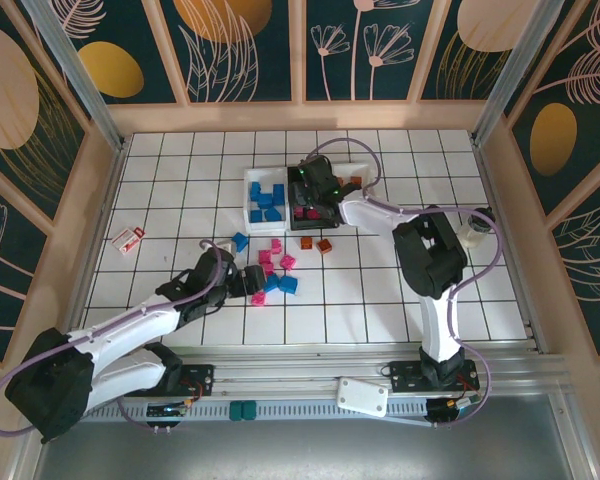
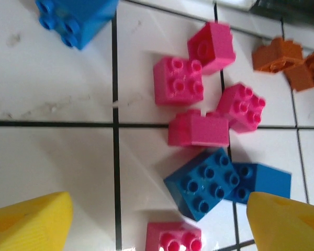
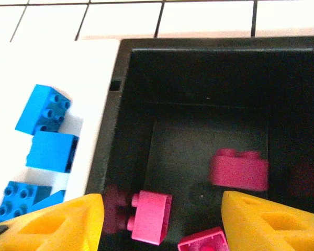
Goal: Sort the legos into containers by color
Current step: Place the lego in the container, then pick up the lego from the middle-left of the table, then place the lego in the container.
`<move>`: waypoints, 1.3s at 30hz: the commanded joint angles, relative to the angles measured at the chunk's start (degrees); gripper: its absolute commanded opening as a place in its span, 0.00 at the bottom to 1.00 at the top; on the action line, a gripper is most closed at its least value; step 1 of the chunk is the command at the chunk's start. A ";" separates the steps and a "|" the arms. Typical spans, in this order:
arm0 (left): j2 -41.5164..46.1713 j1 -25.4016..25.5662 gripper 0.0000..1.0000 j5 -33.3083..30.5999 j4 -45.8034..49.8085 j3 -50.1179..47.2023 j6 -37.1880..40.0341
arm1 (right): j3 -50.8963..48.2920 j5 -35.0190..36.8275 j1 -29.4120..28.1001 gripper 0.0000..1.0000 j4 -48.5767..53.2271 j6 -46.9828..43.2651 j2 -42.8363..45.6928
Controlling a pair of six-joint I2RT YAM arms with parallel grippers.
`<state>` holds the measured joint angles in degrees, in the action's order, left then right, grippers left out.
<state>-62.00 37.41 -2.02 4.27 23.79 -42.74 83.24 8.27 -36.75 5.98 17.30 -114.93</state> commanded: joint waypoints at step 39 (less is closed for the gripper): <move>-25.50 6.67 0.32 -11.43 0.99 34.73 12.54 | -38.94 2.46 -2.80 0.63 -7.76 9.54 38.04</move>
<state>-82.37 46.02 -14.81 7.31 53.19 -34.76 46.02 9.21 -39.11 -1.13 25.04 -78.87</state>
